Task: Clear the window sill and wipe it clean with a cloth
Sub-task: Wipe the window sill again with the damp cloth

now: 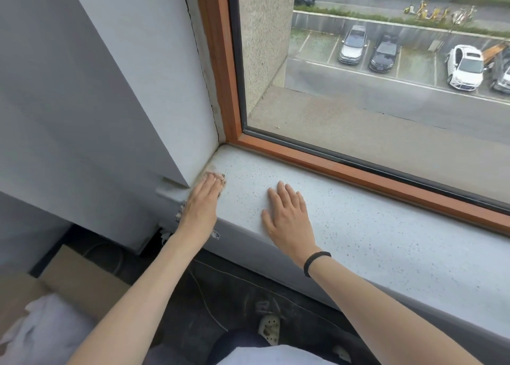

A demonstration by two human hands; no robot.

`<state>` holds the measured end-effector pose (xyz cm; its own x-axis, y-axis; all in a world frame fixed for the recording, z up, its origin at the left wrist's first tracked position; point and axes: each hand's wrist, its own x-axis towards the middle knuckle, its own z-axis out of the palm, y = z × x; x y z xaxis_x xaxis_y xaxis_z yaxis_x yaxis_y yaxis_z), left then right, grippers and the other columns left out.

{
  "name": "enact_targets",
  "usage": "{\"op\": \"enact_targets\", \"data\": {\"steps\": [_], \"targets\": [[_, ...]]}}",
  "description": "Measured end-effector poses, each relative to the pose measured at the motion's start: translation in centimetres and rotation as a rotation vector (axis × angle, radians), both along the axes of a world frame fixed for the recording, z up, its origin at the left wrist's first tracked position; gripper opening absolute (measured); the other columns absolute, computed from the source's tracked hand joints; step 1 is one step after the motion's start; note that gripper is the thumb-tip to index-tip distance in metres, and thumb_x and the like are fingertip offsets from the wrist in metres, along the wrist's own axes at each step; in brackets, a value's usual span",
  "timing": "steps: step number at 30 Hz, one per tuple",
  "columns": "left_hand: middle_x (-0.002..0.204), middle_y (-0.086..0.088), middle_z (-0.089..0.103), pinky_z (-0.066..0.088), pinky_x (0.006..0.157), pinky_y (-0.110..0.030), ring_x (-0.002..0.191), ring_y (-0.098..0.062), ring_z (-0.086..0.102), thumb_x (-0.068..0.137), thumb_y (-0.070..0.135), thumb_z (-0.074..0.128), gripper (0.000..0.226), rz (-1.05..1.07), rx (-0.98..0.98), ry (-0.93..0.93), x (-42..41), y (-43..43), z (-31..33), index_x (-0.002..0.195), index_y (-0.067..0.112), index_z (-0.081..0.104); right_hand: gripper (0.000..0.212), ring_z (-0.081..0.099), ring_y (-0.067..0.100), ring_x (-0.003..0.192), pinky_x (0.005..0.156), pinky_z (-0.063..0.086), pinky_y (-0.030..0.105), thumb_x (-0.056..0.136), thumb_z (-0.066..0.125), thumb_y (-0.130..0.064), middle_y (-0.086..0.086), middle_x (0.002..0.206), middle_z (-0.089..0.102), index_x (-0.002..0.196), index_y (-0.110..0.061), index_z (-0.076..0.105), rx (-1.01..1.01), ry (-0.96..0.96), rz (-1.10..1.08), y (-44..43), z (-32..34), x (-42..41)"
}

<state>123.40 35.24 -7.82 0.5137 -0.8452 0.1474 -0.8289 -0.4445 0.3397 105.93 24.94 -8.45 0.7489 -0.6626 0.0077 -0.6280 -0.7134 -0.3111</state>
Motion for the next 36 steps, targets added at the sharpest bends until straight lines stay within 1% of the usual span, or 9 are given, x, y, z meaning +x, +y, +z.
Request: {"op": "enact_targets", "data": {"steps": [6, 8, 11, 18, 21, 25, 28, 31, 36], "targets": [[0.142, -0.015, 0.039, 0.003, 0.118, -0.029, 0.137, -0.029, 0.028, 0.080, -0.020, 0.042, 0.058, -0.032, 0.053, 0.034, 1.5, -4.4, 0.4, 0.135, -0.002, 0.041, 0.053, 0.009, 0.027, 0.145, 0.118, 0.001, 0.039, 0.099, 0.030, -0.039, 0.010, 0.157, 0.016, 0.146, -0.013, 0.025, -0.018, -0.002, -0.004, 0.2, -0.1, -0.6], [0.144, -0.004, 0.037, 0.010, 0.119, -0.035, 0.138, -0.021, 0.026, 0.079, -0.022, 0.040, 0.064, -0.076, 0.044, 0.055, 0.9, -2.0, 0.8, 0.137, 0.005, 0.041, 0.054, 0.009, 0.027, 0.146, 0.118, 0.000, 0.039, 0.099, 0.029, -0.039, 0.010, 0.157, 0.015, 0.146, -0.013, 0.024, -0.020, 0.005, 0.002, 0.3, 0.1, -0.6], [0.155, 0.001, 0.019, 0.007, 0.118, -0.026, 0.144, -0.013, 0.010, 0.077, -0.027, 0.035, 0.081, -0.073, 0.049, 0.107, 0.1, 1.8, 0.8, 0.147, 0.012, 0.026, 0.054, 0.011, 0.028, 0.145, 0.117, 0.000, 0.040, 0.099, 0.030, -0.038, 0.012, 0.156, 0.017, 0.146, -0.012, 0.026, -0.033, 0.007, -0.001, 0.3, 0.3, -0.3], [0.155, -0.009, 0.021, 0.005, 0.119, -0.030, 0.145, -0.023, 0.011, 0.080, -0.019, 0.035, 0.070, -0.032, 0.066, 0.066, 2.9, -5.6, 0.4, 0.145, 0.006, 0.027, 0.054, 0.011, 0.027, 0.145, 0.117, -0.001, 0.039, 0.099, 0.031, -0.038, 0.011, 0.156, 0.017, 0.146, -0.013, 0.026, -0.040, -0.006, 0.005, 0.5, 0.4, 0.0], [0.153, 0.007, 0.011, 0.001, 0.118, -0.030, 0.145, -0.015, 0.006, 0.088, -0.015, 0.029, 0.066, -0.133, 0.027, 0.079, 0.5, -2.3, 0.0, 0.146, 0.014, 0.027, 0.054, 0.012, 0.027, 0.145, 0.117, -0.001, 0.038, 0.099, 0.031, -0.038, 0.012, 0.156, 0.018, 0.146, -0.012, 0.027, -0.042, -0.008, 0.005, 0.6, 0.4, 0.3], [0.155, 0.007, 0.011, 0.004, 0.119, -0.029, 0.145, -0.008, 0.004, 0.090, -0.014, 0.029, 0.067, -0.202, -0.023, 0.078, 1.0, -1.4, 0.1, 0.149, 0.017, 0.020, 0.053, 0.016, 0.029, 0.144, 0.116, 0.001, 0.039, 0.099, 0.033, -0.037, 0.013, 0.155, 0.022, 0.145, -0.011, 0.030, -0.057, -0.009, -0.007, 0.1, 0.7, 0.1], [0.155, -0.006, 0.022, -0.002, 0.115, -0.020, 0.145, -0.020, 0.012, 0.081, -0.019, 0.031, 0.070, -0.105, -0.009, 0.088, 3.4, -7.6, 0.3, 0.146, 0.006, 0.028, 0.053, 0.016, 0.029, 0.144, 0.116, 0.001, 0.039, 0.098, 0.033, -0.037, 0.013, 0.154, 0.022, 0.144, -0.011, 0.031, -0.052, -0.006, -0.002, -0.4, 0.9, -0.1], [0.145, -0.010, 0.040, 0.008, 0.118, -0.027, 0.141, -0.026, 0.022, 0.074, -0.019, 0.035, 0.068, -0.009, -0.029, 0.081, 1.7, -10.3, 0.3, 0.137, 0.006, 0.043, 0.052, 0.022, 0.030, 0.142, 0.116, 0.007, 0.041, 0.097, 0.032, -0.037, 0.014, 0.152, 0.028, 0.142, -0.011, 0.035, -0.070, 0.012, -0.009, -0.7, 0.7, 0.1], [0.153, 0.004, 0.028, 0.014, 0.118, -0.030, 0.143, -0.011, 0.017, 0.090, -0.011, 0.035, 0.062, -0.397, -0.030, 0.012, -0.7, -7.1, -0.4, 0.144, 0.019, 0.035, 0.053, 0.026, 0.031, 0.141, 0.116, 0.010, 0.041, 0.096, 0.031, -0.038, 0.015, 0.150, 0.032, 0.140, -0.010, 0.037, -0.084, 0.016, -0.026, -1.2, 0.9, 0.2]]}}
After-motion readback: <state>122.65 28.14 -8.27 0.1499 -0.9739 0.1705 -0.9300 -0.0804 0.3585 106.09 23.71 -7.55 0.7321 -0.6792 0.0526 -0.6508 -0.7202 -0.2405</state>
